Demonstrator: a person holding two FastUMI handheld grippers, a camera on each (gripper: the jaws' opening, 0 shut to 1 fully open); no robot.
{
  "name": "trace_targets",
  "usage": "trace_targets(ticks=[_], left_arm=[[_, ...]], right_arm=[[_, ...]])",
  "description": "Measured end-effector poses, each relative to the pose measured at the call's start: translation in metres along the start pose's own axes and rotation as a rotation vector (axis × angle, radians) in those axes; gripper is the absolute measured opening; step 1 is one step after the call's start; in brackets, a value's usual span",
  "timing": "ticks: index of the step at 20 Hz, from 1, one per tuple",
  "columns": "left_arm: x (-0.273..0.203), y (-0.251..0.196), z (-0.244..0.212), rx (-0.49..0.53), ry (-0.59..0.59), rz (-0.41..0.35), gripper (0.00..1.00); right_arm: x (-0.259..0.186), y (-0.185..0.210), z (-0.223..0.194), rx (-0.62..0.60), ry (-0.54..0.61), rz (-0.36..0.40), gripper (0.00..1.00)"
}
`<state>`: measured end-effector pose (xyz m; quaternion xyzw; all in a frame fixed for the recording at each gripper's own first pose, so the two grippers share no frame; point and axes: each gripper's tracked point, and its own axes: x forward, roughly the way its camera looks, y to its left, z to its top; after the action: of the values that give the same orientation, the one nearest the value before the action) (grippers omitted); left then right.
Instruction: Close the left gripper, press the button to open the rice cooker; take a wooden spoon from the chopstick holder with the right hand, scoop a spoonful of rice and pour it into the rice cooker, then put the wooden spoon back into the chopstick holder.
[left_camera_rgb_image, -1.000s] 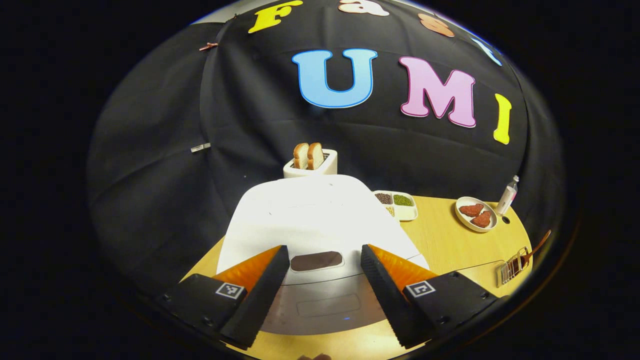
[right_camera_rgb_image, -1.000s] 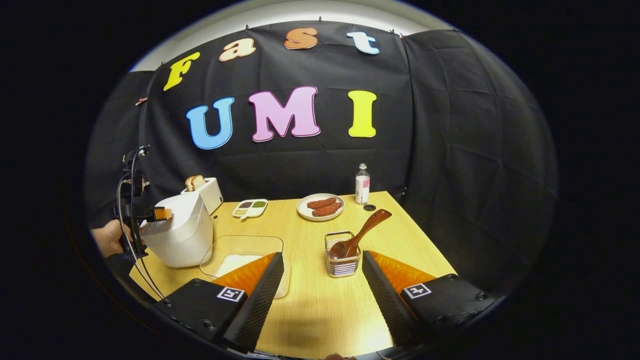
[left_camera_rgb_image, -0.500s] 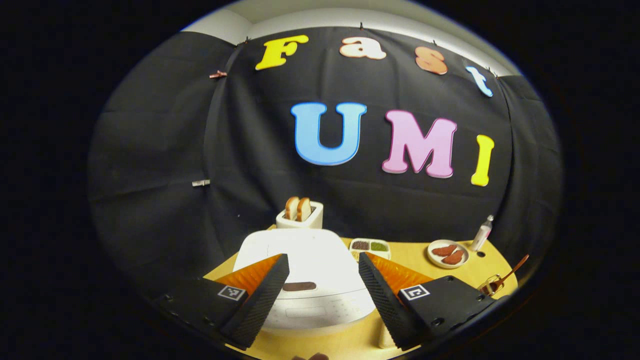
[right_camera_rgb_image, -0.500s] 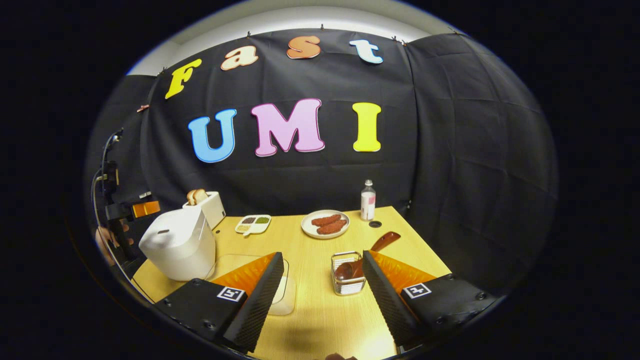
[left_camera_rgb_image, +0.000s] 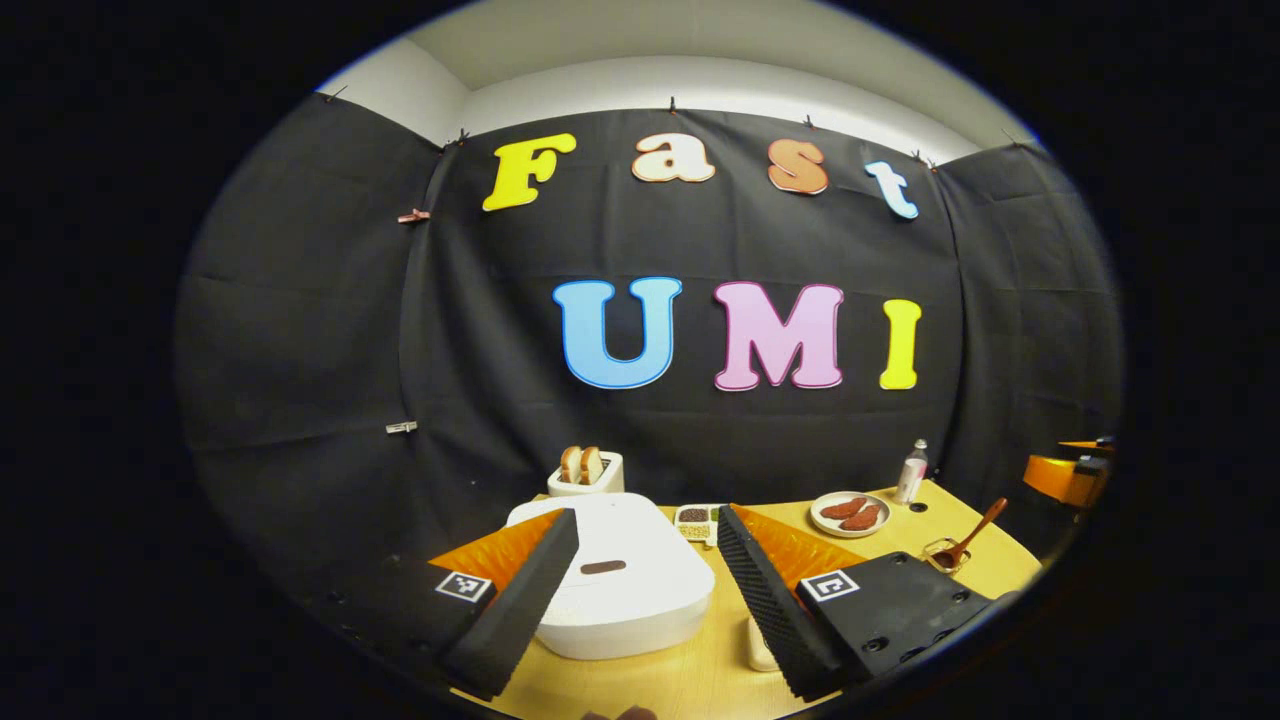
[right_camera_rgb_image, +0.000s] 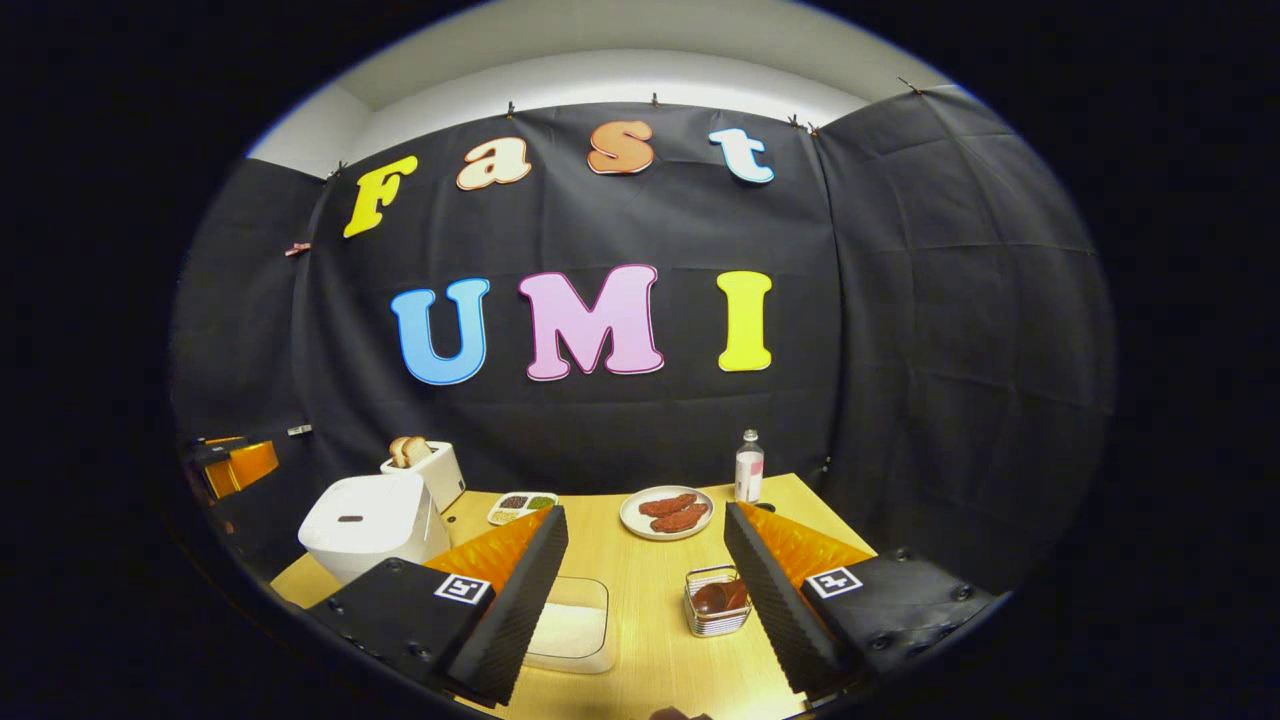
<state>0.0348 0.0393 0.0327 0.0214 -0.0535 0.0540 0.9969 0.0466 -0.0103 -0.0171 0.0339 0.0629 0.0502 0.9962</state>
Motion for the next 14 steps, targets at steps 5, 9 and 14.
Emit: trace_targets(ticks=[5, 9, 14], left_arm=[[-0.029, -0.017, -0.020, -0.060, 0.032, -0.110, 0.97], [-0.034, -0.016, -0.024, -0.059, 0.043, -0.127, 0.97], [-0.032, -0.012, -0.029, -0.071, 0.050, -0.136, 0.97]], right_arm=[[-0.023, 0.018, -0.035, 0.018, 0.062, -0.017, 0.98], [-0.023, 0.028, -0.030, 0.001, 0.055, -0.004, 0.98], [-0.021, 0.038, -0.025, 0.008, 0.047, -0.011, 0.99]])
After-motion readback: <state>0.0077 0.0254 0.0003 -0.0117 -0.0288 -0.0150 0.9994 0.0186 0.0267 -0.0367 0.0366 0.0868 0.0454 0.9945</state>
